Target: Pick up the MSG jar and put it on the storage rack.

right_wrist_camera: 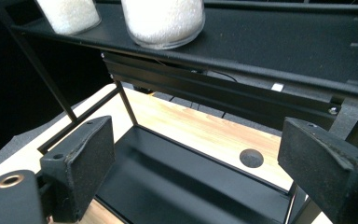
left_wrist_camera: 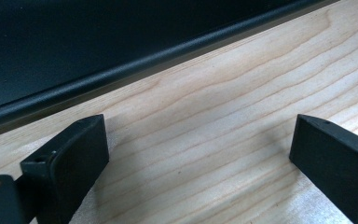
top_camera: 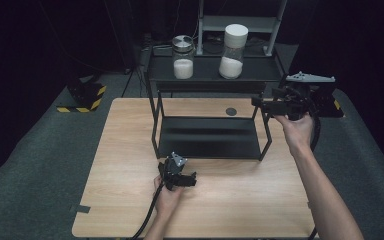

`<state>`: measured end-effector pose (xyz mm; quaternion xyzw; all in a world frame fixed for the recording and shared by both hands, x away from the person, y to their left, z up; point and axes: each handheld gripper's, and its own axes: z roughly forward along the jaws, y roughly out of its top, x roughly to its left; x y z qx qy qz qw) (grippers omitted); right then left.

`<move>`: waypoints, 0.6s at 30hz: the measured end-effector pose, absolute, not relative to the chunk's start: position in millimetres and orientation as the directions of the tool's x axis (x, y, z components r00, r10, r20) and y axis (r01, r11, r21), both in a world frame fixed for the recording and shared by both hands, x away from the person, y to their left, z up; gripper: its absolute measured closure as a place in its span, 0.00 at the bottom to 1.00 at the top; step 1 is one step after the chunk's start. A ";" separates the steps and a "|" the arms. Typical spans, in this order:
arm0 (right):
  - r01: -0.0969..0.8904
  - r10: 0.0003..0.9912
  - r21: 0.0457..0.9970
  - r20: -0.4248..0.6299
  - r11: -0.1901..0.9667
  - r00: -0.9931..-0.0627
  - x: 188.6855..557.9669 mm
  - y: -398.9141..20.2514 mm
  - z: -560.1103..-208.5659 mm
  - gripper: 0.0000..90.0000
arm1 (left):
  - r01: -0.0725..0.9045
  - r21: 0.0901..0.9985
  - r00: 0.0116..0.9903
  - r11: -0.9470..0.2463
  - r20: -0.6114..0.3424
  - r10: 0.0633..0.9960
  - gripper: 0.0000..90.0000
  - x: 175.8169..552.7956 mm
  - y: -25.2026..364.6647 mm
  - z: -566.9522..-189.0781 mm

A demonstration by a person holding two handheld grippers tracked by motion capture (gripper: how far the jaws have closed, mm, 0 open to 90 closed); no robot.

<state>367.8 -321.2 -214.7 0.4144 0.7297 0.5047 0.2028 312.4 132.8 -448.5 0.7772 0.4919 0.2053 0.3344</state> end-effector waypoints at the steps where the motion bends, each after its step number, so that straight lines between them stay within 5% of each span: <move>1: 0.400 0.808 0.905 0.122 0.148 -0.576 367.5 -321.6 -216.3 0.11 | 0.627 0.722 0.432 -0.292 -0.010 0.902 0.05 312.4 132.8 -448.5; 18: 0.421 0.807 0.895 0.138 0.147 -0.574 364.7 -323.4 -239.0 0.12 | 0.627 0.722 0.432 -0.292 -0.010 0.902 0.05 312.4 132.8 -448.5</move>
